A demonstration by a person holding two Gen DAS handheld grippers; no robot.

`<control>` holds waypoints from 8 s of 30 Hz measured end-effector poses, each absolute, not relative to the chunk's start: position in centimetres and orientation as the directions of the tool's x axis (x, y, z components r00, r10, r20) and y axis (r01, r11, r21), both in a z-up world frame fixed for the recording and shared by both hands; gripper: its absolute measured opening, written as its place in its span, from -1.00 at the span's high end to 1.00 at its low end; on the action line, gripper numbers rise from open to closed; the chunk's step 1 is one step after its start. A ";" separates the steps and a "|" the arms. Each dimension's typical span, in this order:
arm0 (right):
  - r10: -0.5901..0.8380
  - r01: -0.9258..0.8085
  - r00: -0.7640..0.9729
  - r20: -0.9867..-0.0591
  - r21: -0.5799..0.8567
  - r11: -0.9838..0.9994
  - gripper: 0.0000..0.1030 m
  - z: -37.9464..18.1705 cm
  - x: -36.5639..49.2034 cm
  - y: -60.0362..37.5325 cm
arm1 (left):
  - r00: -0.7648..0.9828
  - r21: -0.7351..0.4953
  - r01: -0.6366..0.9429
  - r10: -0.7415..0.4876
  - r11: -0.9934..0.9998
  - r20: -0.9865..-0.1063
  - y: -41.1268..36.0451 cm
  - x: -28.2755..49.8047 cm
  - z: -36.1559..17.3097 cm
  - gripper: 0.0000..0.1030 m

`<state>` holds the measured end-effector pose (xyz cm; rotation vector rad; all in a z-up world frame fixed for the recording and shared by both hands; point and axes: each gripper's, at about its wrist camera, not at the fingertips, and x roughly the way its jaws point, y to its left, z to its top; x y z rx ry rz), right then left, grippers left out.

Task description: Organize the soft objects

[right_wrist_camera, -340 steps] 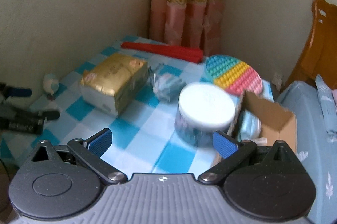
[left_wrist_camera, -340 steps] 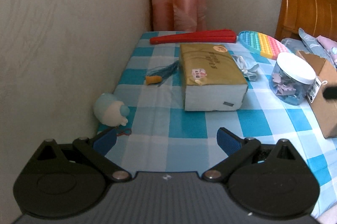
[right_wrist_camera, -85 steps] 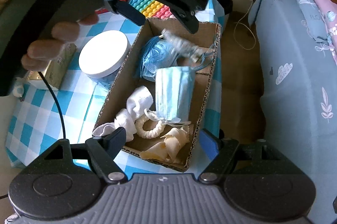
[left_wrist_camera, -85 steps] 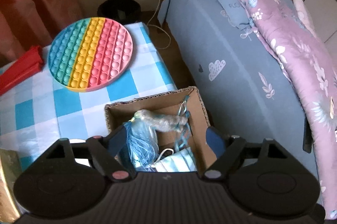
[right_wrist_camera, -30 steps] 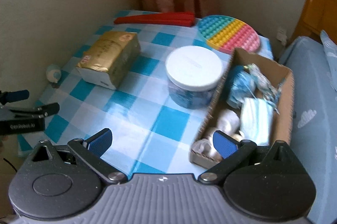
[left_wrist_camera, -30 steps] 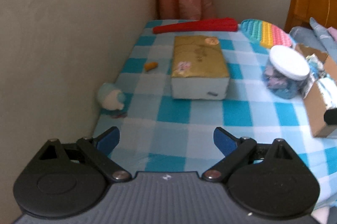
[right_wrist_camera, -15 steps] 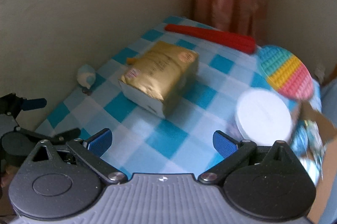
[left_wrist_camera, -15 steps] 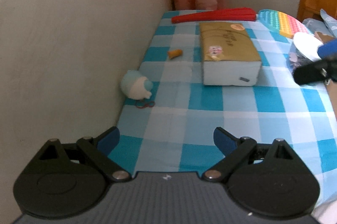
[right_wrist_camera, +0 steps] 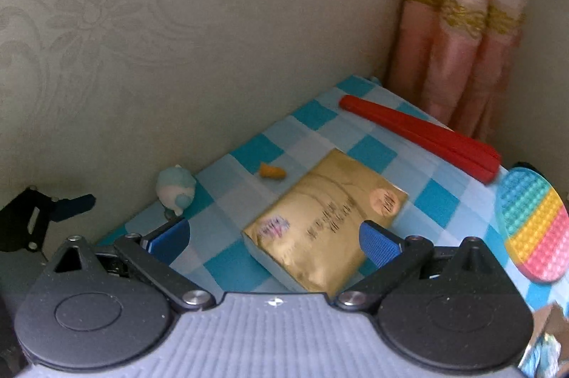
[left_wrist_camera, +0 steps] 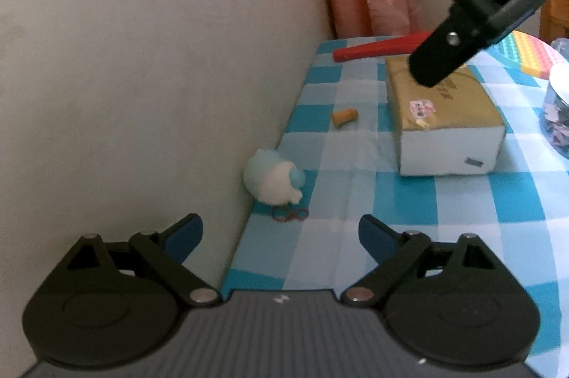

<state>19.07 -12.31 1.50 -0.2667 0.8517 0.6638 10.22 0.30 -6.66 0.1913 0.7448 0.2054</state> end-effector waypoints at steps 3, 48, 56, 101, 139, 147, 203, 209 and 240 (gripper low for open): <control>0.446 -0.651 0.461 -0.767 0.049 0.758 -0.99 1.2 19.6 -11.9 | 0.725 0.267 -0.138 0.281 0.954 -0.629 0.0 11.2 -7.1 -0.68; 0.317 -0.665 0.189 -0.929 0.117 0.737 -0.24 -4.4 31.3 -0.6 | 0.702 0.178 -0.289 0.335 0.941 -0.629 2.2 15.7 -9.8 0.08; 0.196 -0.604 0.212 -0.957 0.029 0.796 -0.22 -6.0 32.0 0.9 | 0.707 0.158 -0.283 0.317 0.946 -0.633 2.4 15.8 -9.8 0.08; 0.229 -0.598 0.277 -0.933 0.020 0.801 0.35 1.3 24.8 -4.4 | 0.740 0.159 -0.060 0.151 0.985 -0.655 0.3 10.4 -4.7 0.18; 0.050 -0.081 0.404 -0.913 0.018 0.997 0.00 2.6 12.1 -37.5 | 0.696 0.053 0.455 -0.317 0.889 -0.645 -15.6 7.8 2.8 0.18; 0.092 -0.088 0.394 -0.915 0.062 0.994 -0.44 1.4 11.4 -38.5 | 0.623 0.012 0.551 -0.402 0.834 -0.671 -20.4 12.2 3.0 0.18; -0.111 0.274 0.567 -0.816 0.061 0.960 -0.94 0.7 1.9 -34.2 | 0.641 0.053 0.352 -0.199 0.935 -0.742 -14.7 6.9 2.1 -0.95; -0.108 0.266 0.569 -0.815 0.059 0.962 -0.94 0.8 1.8 -33.8 | 0.647 0.064 0.350 -0.192 0.934 -0.738 -14.6 6.7 2.3 -0.95; -0.109 0.265 0.575 -0.811 0.059 0.963 -0.94 1.2 1.5 -33.5 | 0.646 0.056 0.344 -0.193 0.937 -0.738 -14.4 6.6 2.6 -0.95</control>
